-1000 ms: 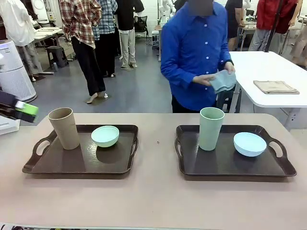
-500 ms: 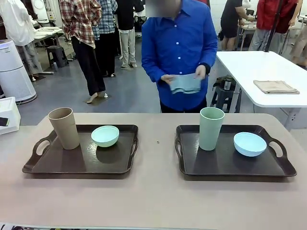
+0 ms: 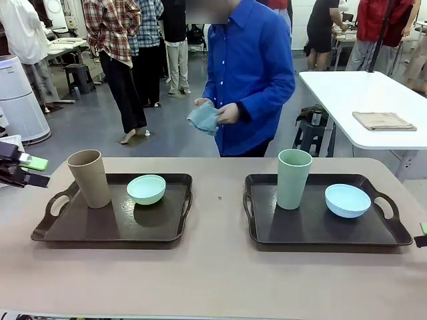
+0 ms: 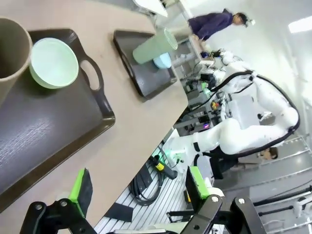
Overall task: Set up a tray with a mat and arrange the tableware.
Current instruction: Pick up the Picnic Bowl and Reusable plastic cup from the Handle tray in front of the human's position and hold them in the air.
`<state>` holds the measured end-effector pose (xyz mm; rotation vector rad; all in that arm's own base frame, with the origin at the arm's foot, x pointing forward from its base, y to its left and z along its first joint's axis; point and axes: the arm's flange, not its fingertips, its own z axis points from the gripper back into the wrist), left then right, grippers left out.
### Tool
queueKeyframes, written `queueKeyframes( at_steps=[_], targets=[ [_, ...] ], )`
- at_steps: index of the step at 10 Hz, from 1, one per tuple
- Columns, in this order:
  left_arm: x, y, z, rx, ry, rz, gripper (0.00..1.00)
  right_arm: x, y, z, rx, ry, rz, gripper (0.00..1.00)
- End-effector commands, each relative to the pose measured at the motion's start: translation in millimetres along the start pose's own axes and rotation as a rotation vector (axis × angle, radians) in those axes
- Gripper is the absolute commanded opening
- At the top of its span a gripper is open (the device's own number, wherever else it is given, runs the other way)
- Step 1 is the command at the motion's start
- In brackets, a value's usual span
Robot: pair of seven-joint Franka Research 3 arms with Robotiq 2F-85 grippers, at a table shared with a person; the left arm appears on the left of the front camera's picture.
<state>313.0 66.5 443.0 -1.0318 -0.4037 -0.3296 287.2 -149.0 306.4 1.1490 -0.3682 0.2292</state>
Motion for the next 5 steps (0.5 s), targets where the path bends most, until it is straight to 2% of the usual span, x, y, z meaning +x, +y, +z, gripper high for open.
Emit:
queueKeyframes(
  at_steps=[1,5],
  targets=[
    [-49.6,-8.9,-36.6,0.052,-0.008,0.007,1.0,-50.3,50.4,-35.3,-0.011,-0.07,0.073,1.0],
    [-53.9,13.6,-12.6,0.133,-0.005,0.056,1.0,-63.9,88.3,-24.3,-0.044,-0.137,0.193,1.0]
  ],
)
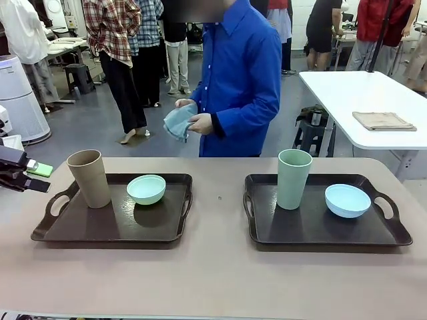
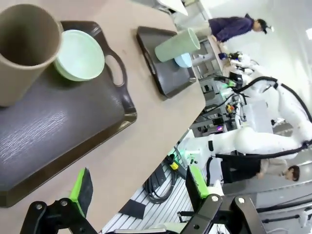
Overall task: Set up a tray with a mat and arrange the tableware.
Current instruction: Pick up the Picnic Bowl and Reusable plastic cup from the Handle tray in front of the human's position and hold them in the air.
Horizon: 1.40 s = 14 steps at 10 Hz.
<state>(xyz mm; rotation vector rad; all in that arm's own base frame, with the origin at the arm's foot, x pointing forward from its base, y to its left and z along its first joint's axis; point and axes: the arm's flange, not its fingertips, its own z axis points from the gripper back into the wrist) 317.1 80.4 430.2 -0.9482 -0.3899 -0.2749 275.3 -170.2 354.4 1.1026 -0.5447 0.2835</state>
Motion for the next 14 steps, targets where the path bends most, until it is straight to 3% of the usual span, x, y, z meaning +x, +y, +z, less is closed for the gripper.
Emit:
queueKeyframes(
  at_steps=[1,6,7,14],
  targets=[
    [-51.5,2.3,-16.1,0.057,-0.007,0.028,1.0,-71.8,71.8,-52.5,-0.016,-0.032,0.071,1.0],
    [-51.7,18.9,-13.3,0.14,-0.01,0.028,1.0,-70.3,81.8,-57.1,-0.063,0.005,0.095,1.0],
    [-12.9,30.5,14.7,0.083,0.004,0.058,1.0,7.4,31.0,20.6,-0.031,-0.026,0.082,1.0],
    [-12.9,30.5,14.7,0.083,0.004,0.058,1.0,7.4,31.0,20.6,-0.031,-0.026,0.082,1.0]
  ],
)
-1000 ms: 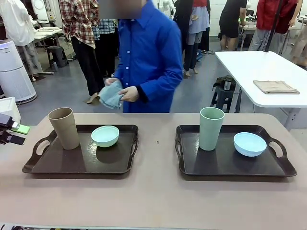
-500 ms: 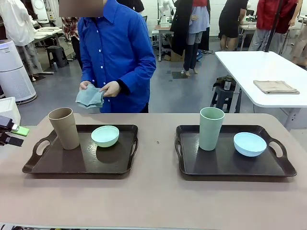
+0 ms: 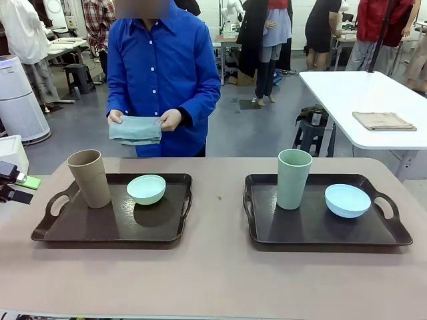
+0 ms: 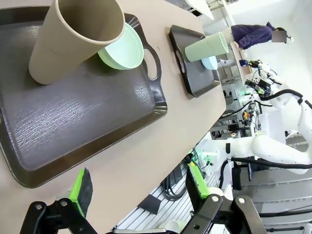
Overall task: Set up a tray with a mat and arrange the tableware.
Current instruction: Pick up the Picnic Bowl and Reusable plastic cup from the Handle tray in front of the human's position and hold them in the air.
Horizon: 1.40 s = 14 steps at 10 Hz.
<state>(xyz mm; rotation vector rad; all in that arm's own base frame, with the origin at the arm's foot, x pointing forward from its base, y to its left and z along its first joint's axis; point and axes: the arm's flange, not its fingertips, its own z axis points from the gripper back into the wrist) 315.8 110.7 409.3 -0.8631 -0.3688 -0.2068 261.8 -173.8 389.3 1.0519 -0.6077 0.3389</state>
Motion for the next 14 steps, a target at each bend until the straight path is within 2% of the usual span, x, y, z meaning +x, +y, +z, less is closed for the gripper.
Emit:
queueKeyframes(
  at_steps=[1,14],
  targets=[
    [-0.9,-1.0,0.2,-0.012,-0.001,0.003,1.0,-0.7,-0.5,1.8,0.001,-0.011,-0.002,1.0],
    [-0.9,-1.0,0.2,-0.012,-0.001,0.003,1.0,-0.7,-0.5,1.8,0.001,-0.011,-0.002,1.0]
  ],
)
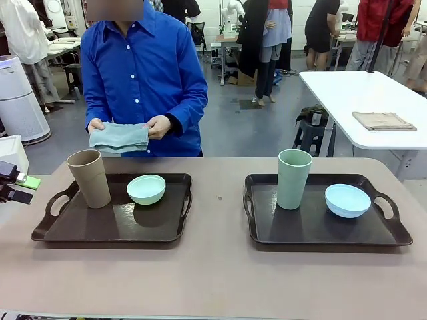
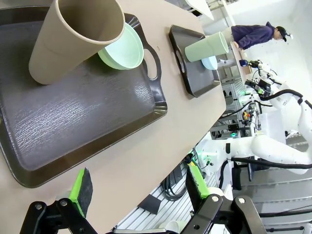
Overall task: Set up a tray with a mat and arrange the tableware.
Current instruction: Pick up the Picnic Bowl and Reusable plastic cup from the Handle tray in front of the human's position and hold them in the air.
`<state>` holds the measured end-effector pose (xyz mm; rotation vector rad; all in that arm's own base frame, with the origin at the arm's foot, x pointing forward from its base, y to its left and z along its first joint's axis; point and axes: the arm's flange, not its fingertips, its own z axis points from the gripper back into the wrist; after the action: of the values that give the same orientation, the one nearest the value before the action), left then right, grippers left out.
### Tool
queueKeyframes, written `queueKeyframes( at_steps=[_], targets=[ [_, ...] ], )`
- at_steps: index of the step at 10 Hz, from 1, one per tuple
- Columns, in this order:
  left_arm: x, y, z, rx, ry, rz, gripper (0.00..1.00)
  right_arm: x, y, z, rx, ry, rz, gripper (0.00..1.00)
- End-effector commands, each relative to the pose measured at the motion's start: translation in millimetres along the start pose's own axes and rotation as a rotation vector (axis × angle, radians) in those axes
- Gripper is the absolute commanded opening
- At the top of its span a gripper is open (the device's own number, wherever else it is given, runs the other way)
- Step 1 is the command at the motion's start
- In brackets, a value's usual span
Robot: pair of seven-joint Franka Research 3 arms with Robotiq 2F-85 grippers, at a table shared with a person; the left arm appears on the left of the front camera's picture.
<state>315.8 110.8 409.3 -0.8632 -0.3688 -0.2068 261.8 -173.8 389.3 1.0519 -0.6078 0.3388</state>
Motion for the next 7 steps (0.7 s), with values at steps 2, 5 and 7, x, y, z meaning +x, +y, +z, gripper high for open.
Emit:
queueKeyframes(
  at_steps=[2,5,7],
  targets=[
    [-0.9,-1.0,0.2,-0.012,-0.001,0.003,1.0,-0.7,-0.5,1.7,0.001,-0.011,-0.002,1.0],
    [-0.9,-1.0,0.2,-0.012,-0.001,0.003,1.0,-0.7,-0.5,1.7,0.001,-0.011,-0.002,1.0],
    [-0.9,-1.0,0.2,-0.012,-0.001,0.003,1.0,-0.7,-0.5,1.7,0.001,-0.011,-0.002,1.0]
  ],
)
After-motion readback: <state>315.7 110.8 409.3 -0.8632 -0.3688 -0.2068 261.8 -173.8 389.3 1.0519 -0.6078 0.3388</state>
